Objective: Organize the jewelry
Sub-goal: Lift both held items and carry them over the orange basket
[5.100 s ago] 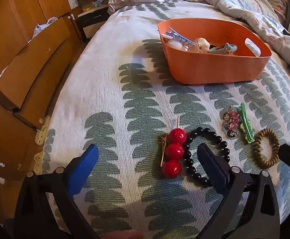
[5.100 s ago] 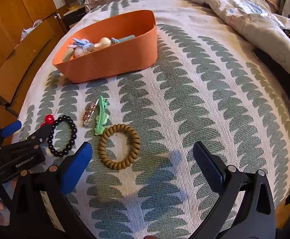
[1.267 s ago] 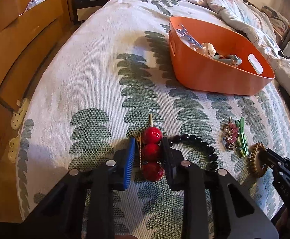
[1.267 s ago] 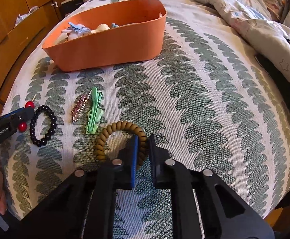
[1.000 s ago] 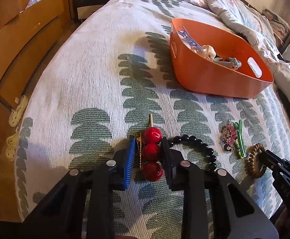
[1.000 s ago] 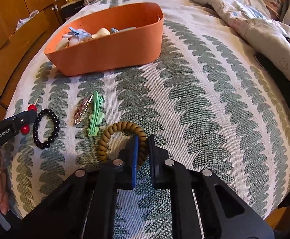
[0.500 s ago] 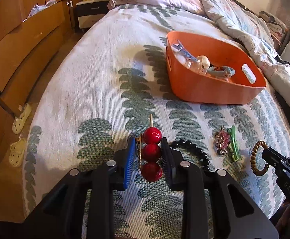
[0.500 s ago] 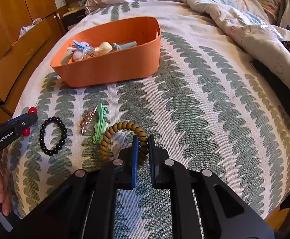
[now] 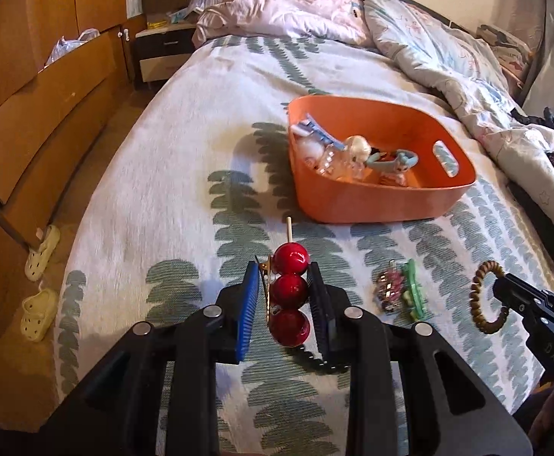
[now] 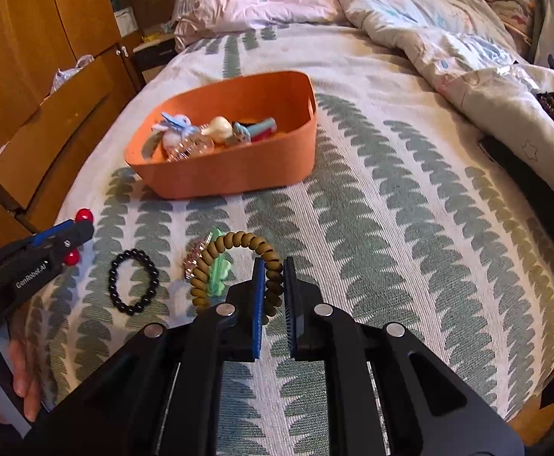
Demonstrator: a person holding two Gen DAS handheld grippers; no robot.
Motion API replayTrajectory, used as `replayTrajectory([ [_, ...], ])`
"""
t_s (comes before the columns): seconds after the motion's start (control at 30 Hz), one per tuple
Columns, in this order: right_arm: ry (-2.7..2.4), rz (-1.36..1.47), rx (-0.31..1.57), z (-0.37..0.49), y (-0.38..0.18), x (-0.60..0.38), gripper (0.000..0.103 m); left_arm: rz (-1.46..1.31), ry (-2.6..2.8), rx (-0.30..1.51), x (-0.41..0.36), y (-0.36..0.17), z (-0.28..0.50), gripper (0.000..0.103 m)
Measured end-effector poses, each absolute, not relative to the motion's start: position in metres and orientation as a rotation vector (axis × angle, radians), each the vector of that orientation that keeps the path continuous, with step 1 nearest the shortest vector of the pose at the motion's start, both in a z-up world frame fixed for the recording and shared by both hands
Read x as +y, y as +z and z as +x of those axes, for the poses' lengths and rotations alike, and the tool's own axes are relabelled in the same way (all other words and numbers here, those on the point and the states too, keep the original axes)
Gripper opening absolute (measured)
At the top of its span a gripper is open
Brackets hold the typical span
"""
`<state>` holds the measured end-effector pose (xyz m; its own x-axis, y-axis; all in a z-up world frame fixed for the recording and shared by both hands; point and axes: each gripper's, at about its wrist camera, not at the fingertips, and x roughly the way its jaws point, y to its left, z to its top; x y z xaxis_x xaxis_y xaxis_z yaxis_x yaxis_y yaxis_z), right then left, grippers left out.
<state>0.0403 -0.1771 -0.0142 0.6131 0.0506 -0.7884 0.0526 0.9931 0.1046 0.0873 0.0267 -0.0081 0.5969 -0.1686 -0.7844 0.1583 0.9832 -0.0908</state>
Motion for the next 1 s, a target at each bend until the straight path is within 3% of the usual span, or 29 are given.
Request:
replayTrajectory([
  [1.0,0.094,0.083,0.772,0.116,0.095,-0.170,0.010,0.031,-0.242,0.770,-0.010,0.063,0.134,0.028],
])
